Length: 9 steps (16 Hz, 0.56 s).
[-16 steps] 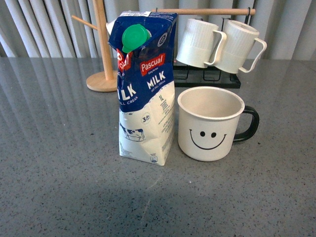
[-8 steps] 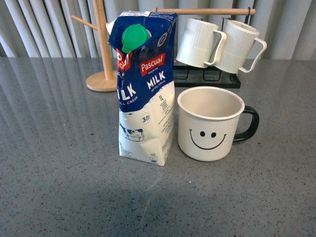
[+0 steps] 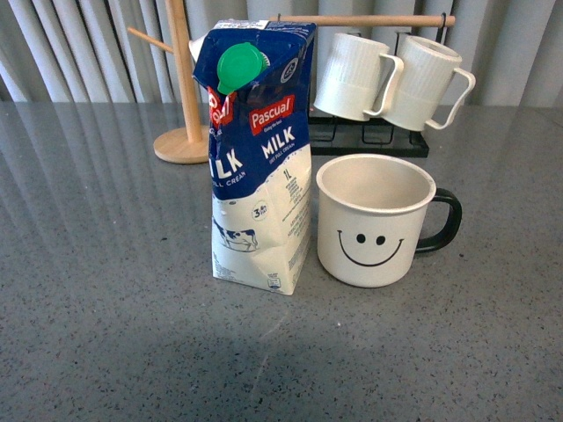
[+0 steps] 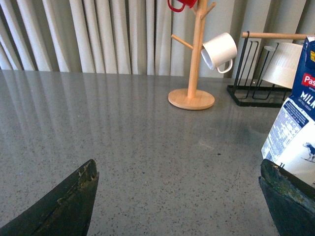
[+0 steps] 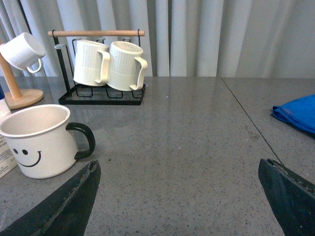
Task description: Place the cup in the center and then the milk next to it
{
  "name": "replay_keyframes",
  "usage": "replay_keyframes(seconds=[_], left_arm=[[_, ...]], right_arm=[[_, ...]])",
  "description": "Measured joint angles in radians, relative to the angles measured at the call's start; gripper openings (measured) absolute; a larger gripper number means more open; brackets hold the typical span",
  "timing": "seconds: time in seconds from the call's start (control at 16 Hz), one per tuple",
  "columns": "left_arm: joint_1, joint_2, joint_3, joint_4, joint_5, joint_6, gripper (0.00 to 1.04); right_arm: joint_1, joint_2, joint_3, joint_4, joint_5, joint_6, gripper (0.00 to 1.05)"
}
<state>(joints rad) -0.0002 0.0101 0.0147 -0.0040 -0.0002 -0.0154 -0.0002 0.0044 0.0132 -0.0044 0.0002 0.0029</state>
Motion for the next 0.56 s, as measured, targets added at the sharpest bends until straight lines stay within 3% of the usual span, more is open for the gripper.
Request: replay_keyframes(seconds=[0.56], left_arm=[[0.000, 0.000, 0.000, 0.000, 0.000, 0.000, 0.98]], right_arm=[[0.000, 0.000, 0.000, 0.000, 0.000, 0.000, 0.98]])
